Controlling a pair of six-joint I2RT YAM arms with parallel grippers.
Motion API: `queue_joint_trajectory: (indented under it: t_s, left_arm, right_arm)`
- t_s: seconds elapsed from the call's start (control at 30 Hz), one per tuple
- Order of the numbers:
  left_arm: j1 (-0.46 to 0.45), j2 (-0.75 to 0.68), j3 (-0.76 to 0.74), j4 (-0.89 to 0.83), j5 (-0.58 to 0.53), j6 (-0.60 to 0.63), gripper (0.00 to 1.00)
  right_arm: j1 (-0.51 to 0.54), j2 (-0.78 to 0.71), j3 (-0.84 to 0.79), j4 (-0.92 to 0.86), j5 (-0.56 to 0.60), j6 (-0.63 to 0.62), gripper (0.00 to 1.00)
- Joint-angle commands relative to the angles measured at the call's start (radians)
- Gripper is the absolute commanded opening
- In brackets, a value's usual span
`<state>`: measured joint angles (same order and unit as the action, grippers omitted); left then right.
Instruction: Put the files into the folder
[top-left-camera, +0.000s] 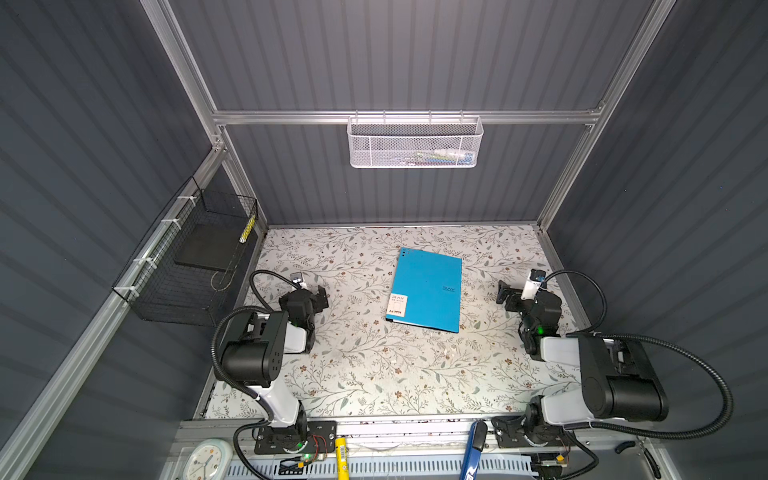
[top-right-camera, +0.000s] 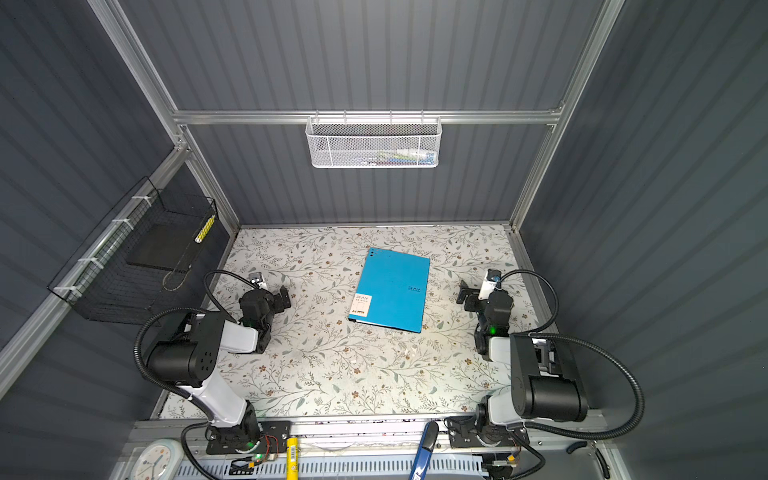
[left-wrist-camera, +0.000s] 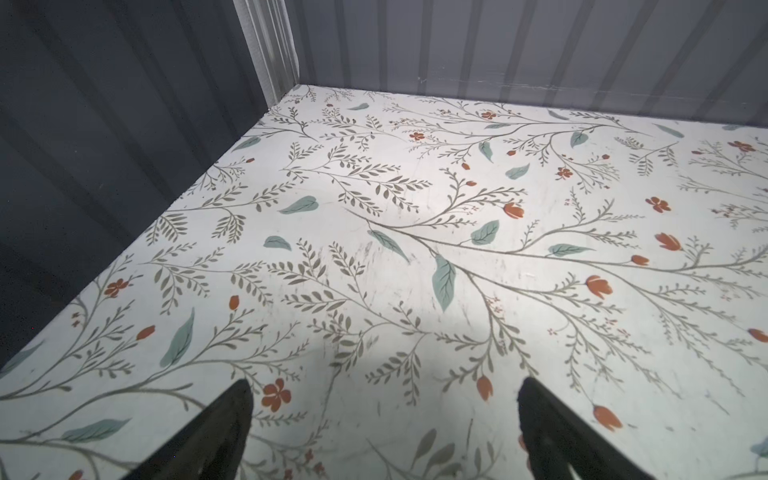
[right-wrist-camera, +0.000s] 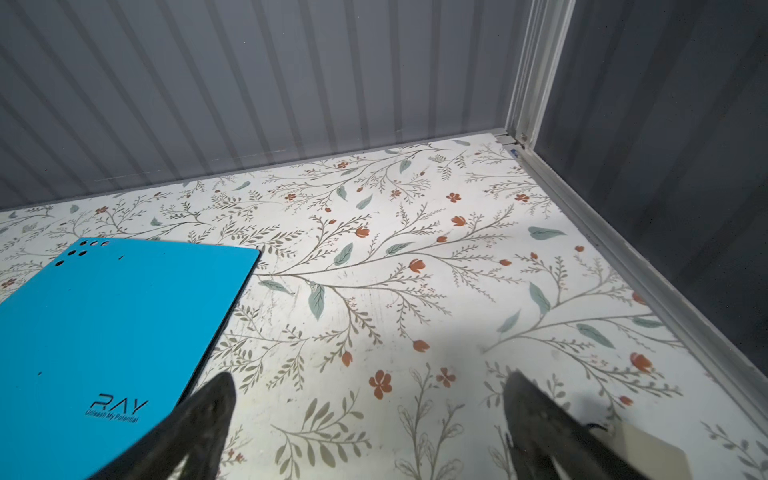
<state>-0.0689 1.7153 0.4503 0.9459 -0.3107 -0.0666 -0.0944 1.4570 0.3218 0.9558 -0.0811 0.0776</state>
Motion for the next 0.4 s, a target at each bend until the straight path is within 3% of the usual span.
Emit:
queue_joint_trajectory:
  t_s: [0.0, 0.03, 0.23, 0.3, 0.37]
  left_arm:
    - [-0.044, -0.002, 0.006, -0.008, -0.057, 0.061, 1.00]
    - [-0.051, 0.009, -0.011, 0.054, -0.059, 0.078, 1.00]
    - [-0.067, 0.006, -0.001, 0.019, -0.064, 0.087, 1.00]
    - [-0.030, 0.003, 0.021, -0.031, 0.017, 0.069, 1.00]
    - [-0.025, 0.001, 0.020, -0.031, 0.029, 0.068, 1.00]
  right_arm:
    - [0.004, -0.001, 0.008, 0.004, -0.019, -0.023, 0.99]
    - [0.004, 0.000, 0.008, 0.004, -0.019, -0.023, 0.99]
    - [-0.021, 0.018, 0.045, -0.046, -0.056, -0.007, 0.99]
    - [-0.014, 0.011, 0.029, -0.020, -0.047, -0.013, 0.99]
    - [-0.004, -0.005, 0.013, -0.012, -0.031, -0.017, 0.99]
